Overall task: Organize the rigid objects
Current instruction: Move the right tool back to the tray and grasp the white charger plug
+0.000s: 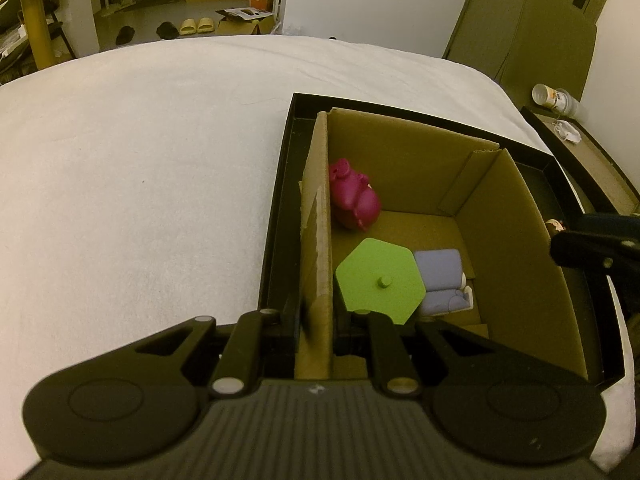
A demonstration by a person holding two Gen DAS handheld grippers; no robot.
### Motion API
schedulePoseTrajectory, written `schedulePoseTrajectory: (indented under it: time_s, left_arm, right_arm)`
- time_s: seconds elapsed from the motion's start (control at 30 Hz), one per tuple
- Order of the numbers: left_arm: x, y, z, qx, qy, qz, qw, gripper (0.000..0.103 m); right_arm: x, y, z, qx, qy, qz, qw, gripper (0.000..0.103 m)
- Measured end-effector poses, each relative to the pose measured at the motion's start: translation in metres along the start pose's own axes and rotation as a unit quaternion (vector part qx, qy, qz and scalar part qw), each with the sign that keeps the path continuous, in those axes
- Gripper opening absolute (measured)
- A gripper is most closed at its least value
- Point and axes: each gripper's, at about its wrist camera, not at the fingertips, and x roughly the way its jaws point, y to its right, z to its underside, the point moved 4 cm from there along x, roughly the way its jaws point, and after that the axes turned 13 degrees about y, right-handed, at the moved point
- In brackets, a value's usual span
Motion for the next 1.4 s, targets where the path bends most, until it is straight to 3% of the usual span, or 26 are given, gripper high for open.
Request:
schedulePoseTrajectory:
  time_s: [0.6, 1.1, 1.4]
  left_arm:
    - [0.000, 0.000, 0.000, 0.000, 0.000, -0.001, 1.0000, 0.013]
    - [0.001, -0.001, 0.000, 0.000, -0.001, -0.001, 1.0000, 0.013]
    - [0.001, -0.002, 0.000, 0.000, -0.001, -0.001, 1.0000, 0.013]
  right_arm:
    - [-0.002, 0.049, 0.031, -0.006, -0.025, 0.049, 0.998, 0.056]
    - [0.039, 0.069, 0.052, 0.024, -0.046, 0.092, 0.994, 0.051]
    - [0.063, 0.076, 0.064, 0.005, -0.073, 0.108, 0.991, 0.051]
